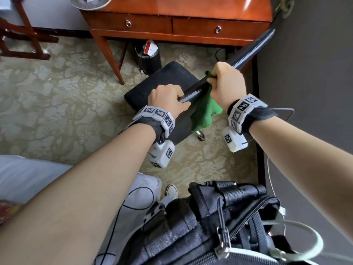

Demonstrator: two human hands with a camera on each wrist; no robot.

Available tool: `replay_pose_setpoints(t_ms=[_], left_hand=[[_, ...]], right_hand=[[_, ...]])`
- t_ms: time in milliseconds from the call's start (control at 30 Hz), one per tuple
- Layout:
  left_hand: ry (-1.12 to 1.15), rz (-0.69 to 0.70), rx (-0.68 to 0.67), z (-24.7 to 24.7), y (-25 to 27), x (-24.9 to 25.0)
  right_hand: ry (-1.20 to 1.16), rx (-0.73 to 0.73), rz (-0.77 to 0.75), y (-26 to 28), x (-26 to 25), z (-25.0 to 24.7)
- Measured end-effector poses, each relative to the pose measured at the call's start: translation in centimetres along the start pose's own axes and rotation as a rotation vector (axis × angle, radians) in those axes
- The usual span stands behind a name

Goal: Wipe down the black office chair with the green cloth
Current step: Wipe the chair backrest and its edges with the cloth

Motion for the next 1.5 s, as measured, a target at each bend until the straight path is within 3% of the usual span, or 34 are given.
replay_pose_setpoints(t_ms=[267,533,667,800,967,1167,1267,1333,1500], left_hand=[[-0.036,0.023,-0.008,-0.3,0.2,0.2],[-0.004,0.020,-0.006,0.0,-0.1,-0.2],[-0.019,0.014,-0.018,-0.1,-0.1,0.0],[-0.051,0.001,-0.029,-0.3,0.0,0.5],[-0.036,0.012,-0.006,-0.6,0.8,0.6],[0.142,-0.038,0.065,0.4,2.4,-3.2],[0.093,-0.047,0.050,0.4,2.3,-2.9],[0.048,-0.055,0.038,0.4,2.2,-2.4],[0.010,-0.057,0.007,0.3,2.5,-1.7]], right_hand=[[-0.020,-0.052,-0.244,2.9,-4.4,1.8],[0.048,-0.004,0.037,-0.7,0.7,-1.0],[0.014,-0.019,-0.003,0.4,-1.1,-0.1],[-0.052,-0.081,-0.139,3.0,-4.8,2.0],[0.020,-0.099,-0.235,3.5,-5.8,2.0],[0.045,-0.041,-0.044,1.9,-2.7,0.5],[0.050,-0.018,-0.041,1.9,-2.9,0.5],[0.011,-0.039,-0.071,2.4,-4.2,1.1],[0.043,-0.134,-0.315,4.6,-7.9,3.0]])
Point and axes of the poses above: each hand's wrist, its own y-axis away from the middle knuckle, its own z-axis out of the palm, x = y × z, the point moved 2 cm from there along -y, towards the middle knuckle, and after that the axes turned 2 degrees about -z, right-handed, at the moved point
